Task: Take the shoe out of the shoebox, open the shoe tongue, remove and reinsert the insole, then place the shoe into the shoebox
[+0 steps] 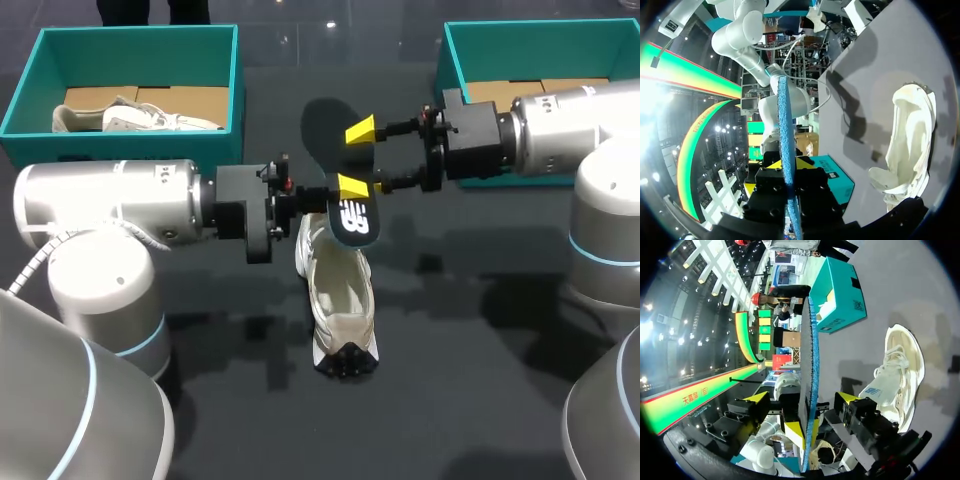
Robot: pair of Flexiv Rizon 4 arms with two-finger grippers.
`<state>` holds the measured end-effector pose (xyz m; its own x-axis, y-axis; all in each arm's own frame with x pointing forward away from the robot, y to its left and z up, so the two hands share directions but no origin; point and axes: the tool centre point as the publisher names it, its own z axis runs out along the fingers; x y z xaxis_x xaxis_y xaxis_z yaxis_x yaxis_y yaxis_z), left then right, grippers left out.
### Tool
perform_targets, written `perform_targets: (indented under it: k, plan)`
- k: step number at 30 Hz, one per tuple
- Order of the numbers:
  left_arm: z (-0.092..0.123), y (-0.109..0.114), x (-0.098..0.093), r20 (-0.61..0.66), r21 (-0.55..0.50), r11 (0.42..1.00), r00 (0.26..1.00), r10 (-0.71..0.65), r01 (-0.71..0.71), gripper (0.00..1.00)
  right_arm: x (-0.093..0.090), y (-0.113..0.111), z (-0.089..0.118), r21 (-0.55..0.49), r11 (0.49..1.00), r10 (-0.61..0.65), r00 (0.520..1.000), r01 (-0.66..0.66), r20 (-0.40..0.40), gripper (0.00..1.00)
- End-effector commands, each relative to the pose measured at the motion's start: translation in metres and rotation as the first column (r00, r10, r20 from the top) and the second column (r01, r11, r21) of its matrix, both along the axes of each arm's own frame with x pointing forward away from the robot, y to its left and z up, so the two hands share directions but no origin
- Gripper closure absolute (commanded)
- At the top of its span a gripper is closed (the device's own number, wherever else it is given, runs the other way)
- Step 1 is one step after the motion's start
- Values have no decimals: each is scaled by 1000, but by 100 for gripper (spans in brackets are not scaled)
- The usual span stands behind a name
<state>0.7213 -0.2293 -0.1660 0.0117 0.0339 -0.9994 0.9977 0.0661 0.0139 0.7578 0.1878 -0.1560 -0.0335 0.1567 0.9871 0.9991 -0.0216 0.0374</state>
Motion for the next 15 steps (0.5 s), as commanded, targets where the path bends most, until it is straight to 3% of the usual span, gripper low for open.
perform_targets:
  k: [1, 2, 3, 12, 15]
  plan:
    - [-2, -3, 0, 3, -4, 1000, 1000, 8, -8, 100, 2, 9, -3, 1, 1000, 5, 1000, -5, -1, 39]
    - [-3, -2, 0, 0, -7, 1000, 1000, 8, -8, 100, 1, 10, -3, 1, 1000, 6, 1000, -6, -2, 49]
    - [-3, -2, 0, -1, -8, 1000, 1000, 8, -8, 100, 1, 11, -4, 1, 1000, 7, 1000, -7, -2, 53]
    - [-2, 4, -2, -3, -15, 1000, 1000, 6, -6, 100, -1, 12, -6, 9, 1000, 6, 1000, -6, -7, 69]
    - [-2, 6, -2, -3, -15, 1000, 1000, 5, -5, 100, -1, 13, -6, 11, 1000, 7, 1000, -7, -7, 86]
